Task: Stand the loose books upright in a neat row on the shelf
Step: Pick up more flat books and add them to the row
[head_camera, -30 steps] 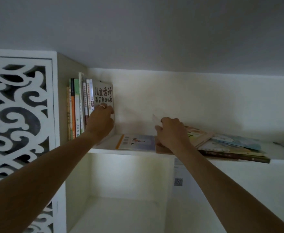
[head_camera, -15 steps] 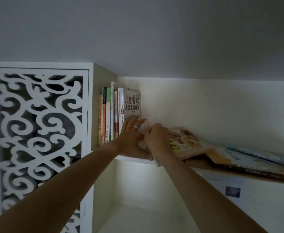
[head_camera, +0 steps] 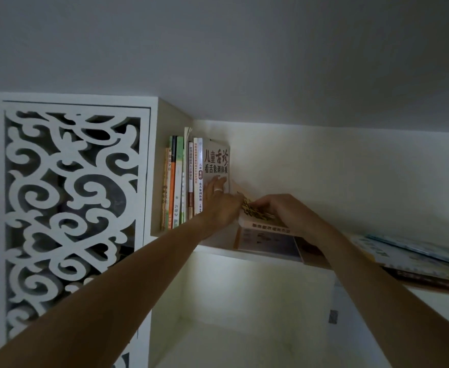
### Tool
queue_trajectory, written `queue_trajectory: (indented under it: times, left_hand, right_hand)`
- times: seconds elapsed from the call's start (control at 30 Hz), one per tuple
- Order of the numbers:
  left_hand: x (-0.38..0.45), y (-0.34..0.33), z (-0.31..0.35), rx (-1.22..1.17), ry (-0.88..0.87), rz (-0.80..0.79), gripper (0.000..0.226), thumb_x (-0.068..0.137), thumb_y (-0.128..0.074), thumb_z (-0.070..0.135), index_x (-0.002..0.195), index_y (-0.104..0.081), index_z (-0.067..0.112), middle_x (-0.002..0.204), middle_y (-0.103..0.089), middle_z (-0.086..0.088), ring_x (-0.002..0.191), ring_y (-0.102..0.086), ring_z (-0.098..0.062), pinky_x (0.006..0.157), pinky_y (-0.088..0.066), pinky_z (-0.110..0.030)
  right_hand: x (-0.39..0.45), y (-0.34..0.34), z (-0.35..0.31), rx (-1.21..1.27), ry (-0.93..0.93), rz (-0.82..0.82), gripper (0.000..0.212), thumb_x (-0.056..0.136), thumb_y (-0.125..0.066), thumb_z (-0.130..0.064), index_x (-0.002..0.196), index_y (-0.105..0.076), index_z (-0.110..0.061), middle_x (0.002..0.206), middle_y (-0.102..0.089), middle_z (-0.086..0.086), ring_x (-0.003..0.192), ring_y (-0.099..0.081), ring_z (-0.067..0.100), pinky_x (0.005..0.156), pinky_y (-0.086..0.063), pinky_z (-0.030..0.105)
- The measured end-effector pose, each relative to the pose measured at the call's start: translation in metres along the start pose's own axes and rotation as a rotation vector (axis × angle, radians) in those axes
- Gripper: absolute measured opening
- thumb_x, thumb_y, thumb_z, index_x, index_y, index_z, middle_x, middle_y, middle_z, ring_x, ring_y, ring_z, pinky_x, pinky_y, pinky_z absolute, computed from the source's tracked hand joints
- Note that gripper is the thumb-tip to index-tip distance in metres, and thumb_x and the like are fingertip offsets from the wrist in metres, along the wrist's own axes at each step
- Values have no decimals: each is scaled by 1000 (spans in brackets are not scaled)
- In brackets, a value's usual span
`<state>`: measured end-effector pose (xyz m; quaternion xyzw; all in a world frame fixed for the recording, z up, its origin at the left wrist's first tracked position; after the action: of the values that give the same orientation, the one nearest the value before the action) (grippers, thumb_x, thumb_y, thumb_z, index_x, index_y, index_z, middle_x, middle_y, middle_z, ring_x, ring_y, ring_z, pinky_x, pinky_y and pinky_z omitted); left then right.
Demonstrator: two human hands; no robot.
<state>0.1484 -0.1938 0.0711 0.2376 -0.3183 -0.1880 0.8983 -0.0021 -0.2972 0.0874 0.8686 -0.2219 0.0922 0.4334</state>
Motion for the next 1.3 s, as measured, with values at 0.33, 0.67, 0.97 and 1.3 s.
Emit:
queue_trajectory:
  times: [0.33, 0.67, 0.97, 1.3]
  left_hand:
    - [-1, 12, 24, -650, 304, 109, 72, 65, -61, 52, 126, -51, 15, 124, -60, -8, 113, -56, -25, 108, -45, -52]
    - [-36, 51, 23, 13, -492, 413, 14, 110, -42, 20, 115, -52, 11, 120, -44, 1, 94, -55, -6, 77, -52, -15]
    - [-57, 72, -7, 286, -677, 537, 36, 106, -48, 30, 130, -52, 4, 134, -49, -16, 111, -57, -21, 93, -53, -24]
    - [-59, 44, -28, 844, -825, 286, 64, 93, -64, 23, 154, -45, 19, 161, -43, -7, 153, -34, -29, 122, -32, -48]
  right_hand:
    - [-23, 29, 42, -555, 134, -10, 61, 96, -66, -39, 150, -38, -44, 125, -61, -14, 91, -62, 10, 73, -46, 23]
    - [5, -27, -4, -321, 48, 391, 38, 103, -51, -36, 126, -62, -7, 123, -69, 16, 101, -69, 34, 70, -49, 28]
    - [35, -111, -51, -50, 164, 205, 51, 104, -47, -40, 153, -31, -35, 111, -72, 5, 94, -71, 27, 86, -59, 40]
    - [42, -110, -37, -263, 95, 261, 46, 108, -38, -42, 149, -39, -21, 117, -69, 11, 102, -68, 31, 81, -50, 35]
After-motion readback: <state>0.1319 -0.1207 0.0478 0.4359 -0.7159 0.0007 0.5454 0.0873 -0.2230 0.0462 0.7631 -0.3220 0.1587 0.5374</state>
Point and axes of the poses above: each hand's wrist, its own x-axis towards the middle knuckle, its own y-axis out of the back of the hand, z = x × y, the point moved 6 cm from there along x, towards the middle knuckle
